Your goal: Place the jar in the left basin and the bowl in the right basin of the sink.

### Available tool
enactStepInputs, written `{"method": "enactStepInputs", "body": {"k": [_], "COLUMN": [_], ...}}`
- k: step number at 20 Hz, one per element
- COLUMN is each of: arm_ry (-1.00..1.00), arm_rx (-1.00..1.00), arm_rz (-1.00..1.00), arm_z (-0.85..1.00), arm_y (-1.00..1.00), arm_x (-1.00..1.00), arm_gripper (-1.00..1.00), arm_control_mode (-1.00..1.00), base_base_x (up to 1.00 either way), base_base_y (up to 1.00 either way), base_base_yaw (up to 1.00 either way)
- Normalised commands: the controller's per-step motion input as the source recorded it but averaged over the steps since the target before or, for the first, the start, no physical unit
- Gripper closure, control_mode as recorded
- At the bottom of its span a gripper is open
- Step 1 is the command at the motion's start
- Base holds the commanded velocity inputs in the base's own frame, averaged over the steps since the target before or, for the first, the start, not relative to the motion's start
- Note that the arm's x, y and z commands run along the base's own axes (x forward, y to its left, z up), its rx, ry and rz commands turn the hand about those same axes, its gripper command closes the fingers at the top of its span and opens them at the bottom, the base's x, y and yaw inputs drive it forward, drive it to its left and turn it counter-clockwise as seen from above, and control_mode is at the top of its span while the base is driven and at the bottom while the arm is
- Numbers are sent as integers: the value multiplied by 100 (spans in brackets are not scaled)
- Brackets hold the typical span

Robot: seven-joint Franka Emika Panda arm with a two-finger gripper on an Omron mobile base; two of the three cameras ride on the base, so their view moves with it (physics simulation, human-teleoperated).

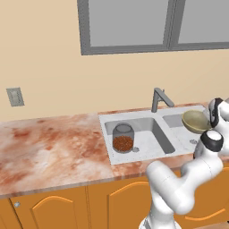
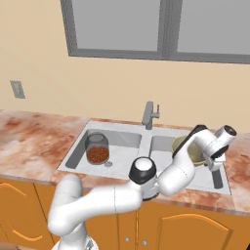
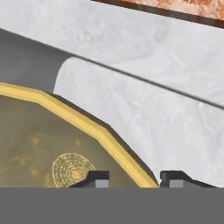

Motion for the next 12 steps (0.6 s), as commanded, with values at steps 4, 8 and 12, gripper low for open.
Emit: {"method": "enactStepInputs", "body": {"k": [4, 8, 12], "arm_ry": [12, 7, 0], "arm_rx": [7, 4, 2], "arm_rz": [1, 1, 0], "arm_z": [1, 0, -8], "arm_y": [10, 15, 16], "arm_x": [0, -3, -6], "arm_gripper": [100, 100, 100], "arm_control_mode": [-100, -100, -100], "base_base_x": [0, 0, 0], "base_base_y": [0, 0, 0], "base_base_yaw": [0, 0, 0]}}
